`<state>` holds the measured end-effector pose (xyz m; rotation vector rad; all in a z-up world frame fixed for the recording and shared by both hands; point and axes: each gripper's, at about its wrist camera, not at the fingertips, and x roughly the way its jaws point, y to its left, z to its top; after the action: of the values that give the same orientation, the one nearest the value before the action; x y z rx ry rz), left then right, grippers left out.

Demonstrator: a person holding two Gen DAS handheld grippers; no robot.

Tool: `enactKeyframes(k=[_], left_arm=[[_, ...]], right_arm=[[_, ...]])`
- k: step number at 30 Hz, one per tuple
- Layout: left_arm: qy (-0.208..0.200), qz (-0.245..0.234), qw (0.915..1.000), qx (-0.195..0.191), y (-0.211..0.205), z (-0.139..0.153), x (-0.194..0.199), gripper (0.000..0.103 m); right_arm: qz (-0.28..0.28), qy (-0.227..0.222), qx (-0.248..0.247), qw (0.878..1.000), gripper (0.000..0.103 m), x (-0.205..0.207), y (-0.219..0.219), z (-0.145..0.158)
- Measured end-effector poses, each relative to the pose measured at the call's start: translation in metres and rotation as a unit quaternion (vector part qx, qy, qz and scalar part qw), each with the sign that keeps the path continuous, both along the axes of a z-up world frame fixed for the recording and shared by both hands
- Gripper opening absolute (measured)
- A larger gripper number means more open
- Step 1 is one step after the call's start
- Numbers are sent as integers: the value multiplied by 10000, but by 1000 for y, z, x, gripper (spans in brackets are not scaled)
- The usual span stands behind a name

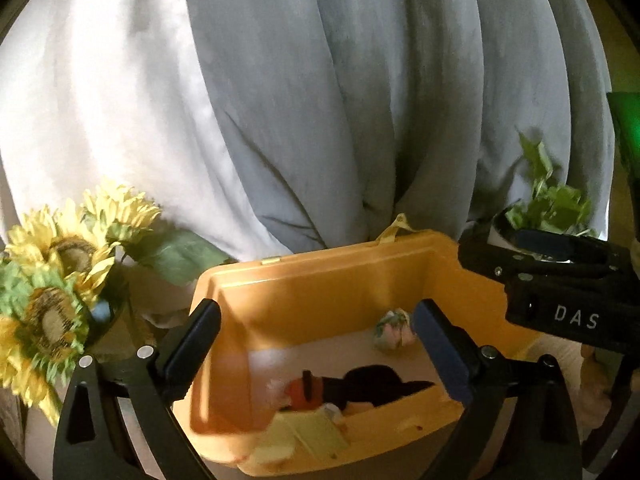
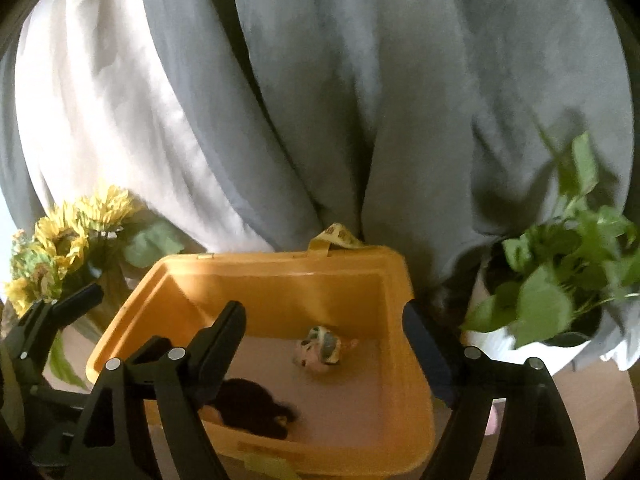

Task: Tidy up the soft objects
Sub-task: 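Open both tools to drop the plush and cloth into the crate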

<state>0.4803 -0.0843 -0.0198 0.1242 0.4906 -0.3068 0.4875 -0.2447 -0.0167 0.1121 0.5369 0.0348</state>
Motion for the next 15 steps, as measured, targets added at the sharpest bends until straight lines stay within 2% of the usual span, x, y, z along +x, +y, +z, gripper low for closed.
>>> enactKeyframes(k=[10,15], left_arm=[[-182,97,9993,-327,-8,29,-58,98],[-325,293,9983,-382,-13,39,-92,99]], right_arm=[[-132,-451,56,9989,81,-50,-19,29],[-160,-612,75,9980,81,-79,-29,38]])
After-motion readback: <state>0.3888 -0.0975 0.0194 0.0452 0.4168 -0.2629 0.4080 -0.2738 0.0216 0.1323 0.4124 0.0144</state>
